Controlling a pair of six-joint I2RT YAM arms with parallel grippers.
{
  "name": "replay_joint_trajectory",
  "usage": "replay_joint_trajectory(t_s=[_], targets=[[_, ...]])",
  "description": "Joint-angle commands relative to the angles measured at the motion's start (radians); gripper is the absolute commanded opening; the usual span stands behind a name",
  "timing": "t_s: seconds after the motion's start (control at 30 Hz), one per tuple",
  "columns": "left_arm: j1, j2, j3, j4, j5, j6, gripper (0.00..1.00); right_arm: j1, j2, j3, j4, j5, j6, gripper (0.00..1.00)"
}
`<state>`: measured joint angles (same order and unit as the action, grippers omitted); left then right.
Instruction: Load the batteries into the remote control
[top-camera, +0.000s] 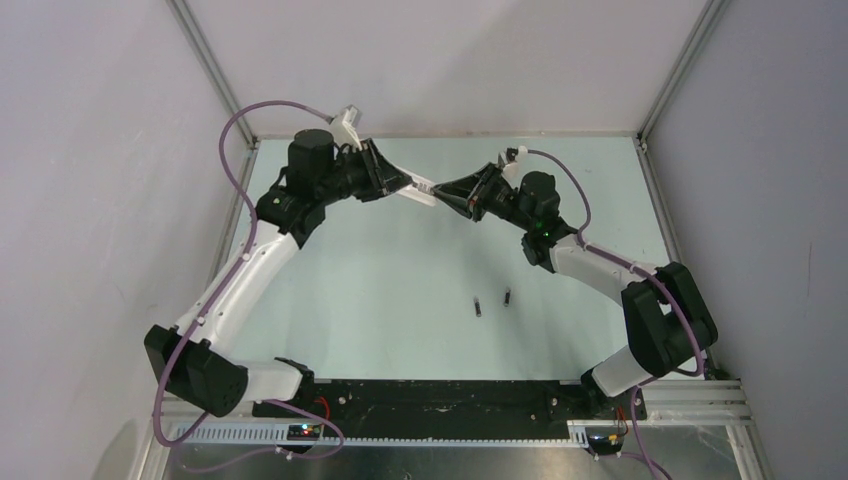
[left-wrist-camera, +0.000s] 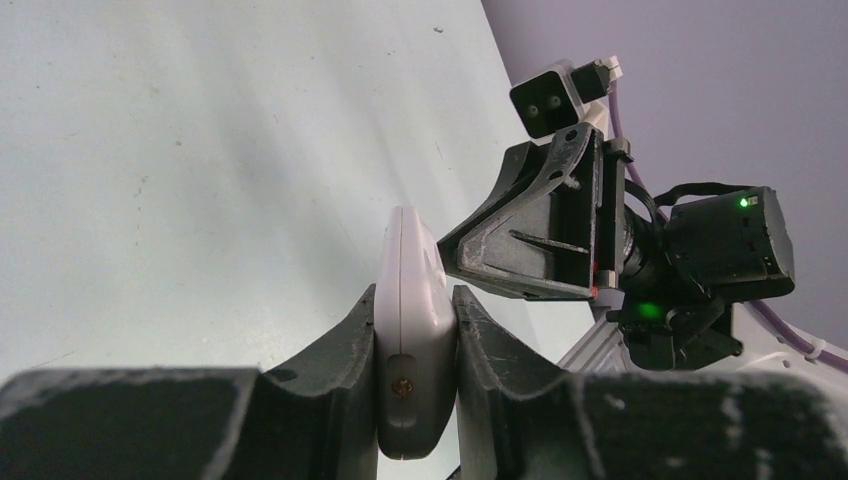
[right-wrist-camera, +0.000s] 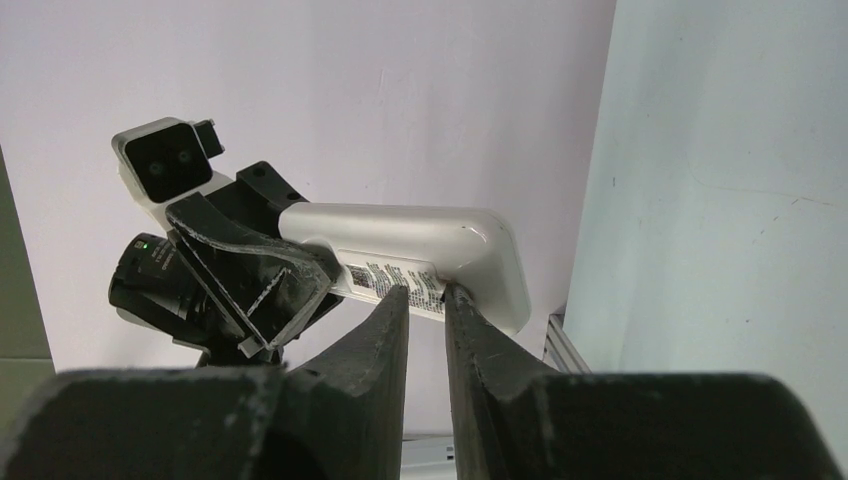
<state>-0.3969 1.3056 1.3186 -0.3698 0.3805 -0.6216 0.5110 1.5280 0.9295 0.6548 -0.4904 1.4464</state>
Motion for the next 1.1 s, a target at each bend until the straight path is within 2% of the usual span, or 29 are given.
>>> replay_joint_trajectory(t_s=[0.0, 0.37, 0.7, 1.07], targets=[[-0.058, 0.032, -0.025, -0.08, -0.005, 0.035, 0.0, 0.049, -0.021, 0.052, 0.183, -0.109, 0.046, 0.22], [-0.063, 0.051, -0.015, -0.146, -0.114, 0.099, 0.0, 0.044, -0.024, 0.053, 0.146, -0.106, 0.036, 0.2], [-0.062, 0.101, -0.022, -0.174, -0.208, 0.133, 0.0, 0.009, 0.009, 0.052, -0.173, -0.094, -0.069, 0.23], [-0.062, 0.173, -0.077, -0.18, -0.365, 0.174, 0.0, -0.04, 0.07, 0.04, -0.302, -0.081, -0.2, 0.27]])
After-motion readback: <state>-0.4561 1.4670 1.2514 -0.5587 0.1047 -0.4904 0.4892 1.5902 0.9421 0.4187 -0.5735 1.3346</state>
